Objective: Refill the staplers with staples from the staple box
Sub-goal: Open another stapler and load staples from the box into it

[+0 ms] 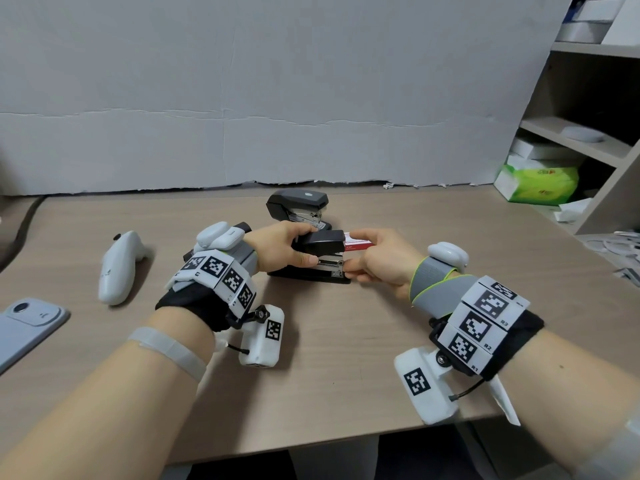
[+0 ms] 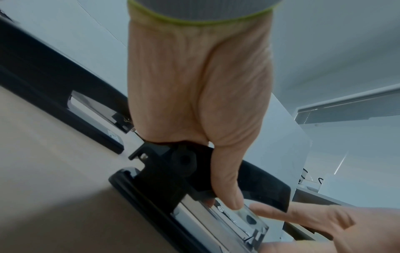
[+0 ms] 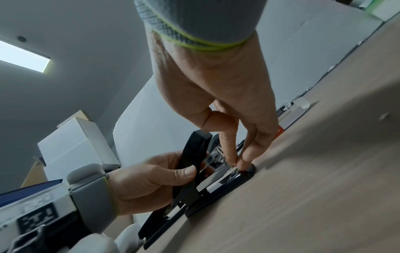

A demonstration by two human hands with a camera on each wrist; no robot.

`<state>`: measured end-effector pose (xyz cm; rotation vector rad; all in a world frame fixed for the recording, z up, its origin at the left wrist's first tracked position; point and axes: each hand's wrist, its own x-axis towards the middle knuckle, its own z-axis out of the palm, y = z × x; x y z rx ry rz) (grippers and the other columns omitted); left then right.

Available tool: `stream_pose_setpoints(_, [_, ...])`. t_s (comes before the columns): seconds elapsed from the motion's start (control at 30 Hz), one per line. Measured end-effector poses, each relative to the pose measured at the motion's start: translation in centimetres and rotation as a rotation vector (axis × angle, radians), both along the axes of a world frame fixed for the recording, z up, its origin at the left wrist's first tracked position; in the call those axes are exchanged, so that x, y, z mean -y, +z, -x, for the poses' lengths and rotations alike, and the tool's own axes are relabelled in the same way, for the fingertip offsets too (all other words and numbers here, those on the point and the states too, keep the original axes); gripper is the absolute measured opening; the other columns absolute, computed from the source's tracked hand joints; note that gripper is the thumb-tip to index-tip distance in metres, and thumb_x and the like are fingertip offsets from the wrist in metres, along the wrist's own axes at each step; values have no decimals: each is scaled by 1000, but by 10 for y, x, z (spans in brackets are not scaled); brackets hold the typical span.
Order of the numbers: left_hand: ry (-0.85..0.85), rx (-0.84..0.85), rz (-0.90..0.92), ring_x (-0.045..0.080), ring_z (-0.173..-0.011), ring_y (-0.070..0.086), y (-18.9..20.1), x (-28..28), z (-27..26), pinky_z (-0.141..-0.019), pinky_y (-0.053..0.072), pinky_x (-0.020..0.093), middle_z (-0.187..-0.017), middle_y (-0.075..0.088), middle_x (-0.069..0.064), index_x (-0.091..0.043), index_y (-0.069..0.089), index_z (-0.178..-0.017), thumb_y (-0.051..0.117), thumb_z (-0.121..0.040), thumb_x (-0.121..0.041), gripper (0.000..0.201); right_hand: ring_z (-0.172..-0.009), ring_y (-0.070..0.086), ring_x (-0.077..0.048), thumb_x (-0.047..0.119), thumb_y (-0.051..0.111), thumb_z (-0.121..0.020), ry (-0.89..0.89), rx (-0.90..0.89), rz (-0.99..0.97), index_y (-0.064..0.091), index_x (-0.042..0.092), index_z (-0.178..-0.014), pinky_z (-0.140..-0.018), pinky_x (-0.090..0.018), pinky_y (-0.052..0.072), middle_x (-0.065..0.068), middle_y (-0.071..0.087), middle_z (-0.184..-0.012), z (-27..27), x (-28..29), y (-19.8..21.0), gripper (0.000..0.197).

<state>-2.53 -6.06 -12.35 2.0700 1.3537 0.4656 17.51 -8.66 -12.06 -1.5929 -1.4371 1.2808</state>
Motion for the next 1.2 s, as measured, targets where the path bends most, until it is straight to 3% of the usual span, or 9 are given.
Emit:
stream_pose_setpoints(0.13, [11, 0, 7, -4, -71, 54, 1, 1, 0, -64, 37, 15, -81, 59, -18, -36, 55, -94, 71, -87, -23, 21, -74, 65, -24, -6, 68, -82, 70, 77, -4, 54, 18, -131, -61, -29, 51, -18, 68, -93, -4, -2, 2, 56])
stream_pose_setpoints(0.27, [26, -48, -7, -4, -72, 52, 5, 2, 0, -62, 36, 14, -80, 57, -19, -34, 53, -98, 70, -88, -26, 21, -67, 54, -29, -6, 63, -84, 59, 157, -6, 59, 16, -97, -56, -34, 46, -19, 64, -89, -7, -8, 6, 26])
stream_pose_setpoints(0.37, [63, -114, -23, 9, -75, 57, 7, 4, 2, -65, 42, 20, -82, 59, -13, -30, 56, -100, 70, -87, -27, 20, -75, 70, -39, 6, 58, -77, 9, 392, -112, 62, 18, -75, -77, -50, 60, -17, 74, -87, -14, -18, 6, 14])
stream_pose_setpoints(0.47, [195, -177, -70, 24, -85, 64, 9, 4, 9, -79, 52, 37, -91, 68, 1, -19, 65, -106, 74, -82, -29, 28, -80, 72, -38, 11, 55, -78, -4, 559, -150, 70, 16, -80, -77, -42, 59, -17, 75, -85, -30, -25, 11, 16])
stream_pose_setpoints(0.6, [476, -295, -191, 26, -76, 57, 12, 2, 18, -64, 40, 30, -82, 63, 6, -8, 65, -93, 73, -81, -29, 26, -62, 58, -26, 8, 57, -79, 96, 732, -89, 73, 4, -91, -64, -29, 50, -8, 66, -70, -51, -32, 11, 21])
stream_pose_setpoints(0.73, [631, -398, -219, 30, -75, 54, 12, -4, 22, -66, 41, 33, -84, 60, 11, -4, 60, -98, 69, -81, -27, 30, -51, 54, -16, 1, 63, -81, 253, 705, 24, 65, 6, -103, -52, -24, 49, -4, 58, -63, -57, -32, 8, 23])
stream_pose_setpoints(0.93, [546, -491, -344, 36, -112, 49, 38, -28, 6, -93, 44, 43, -124, 53, 13, -17, 50, -127, 69, -76, -27, 55, -55, 54, -14, 6, 69, -81, 353, 681, 45, 60, 11, -112, -57, -27, 52, -3, 56, -71, -66, -44, 3, 32])
stream_pose_setpoints(1.1, [286, -570, -273, 31, -118, 52, 65, -64, -41, -94, 45, 37, -132, 51, 8, -23, 53, -134, 71, -78, -20, 59, -49, 57, -17, 2, 61, -82, 270, 593, -46, 62, 12, -95, -47, -21, 45, -9, 64, -70, -77, -63, 6, 17])
stream_pose_setpoints(1.2, [209, -668, -152, 31, -115, 56, 61, -80, -52, -94, 48, 38, -133, 53, 6, -24, 47, -139, 72, -76, -16, 68, -85, 63, -24, 12, 64, -77, 147, 766, -265, 67, 18, -105, -68, -25, 46, -3, 66, -95, -80, -87, 12, 29])
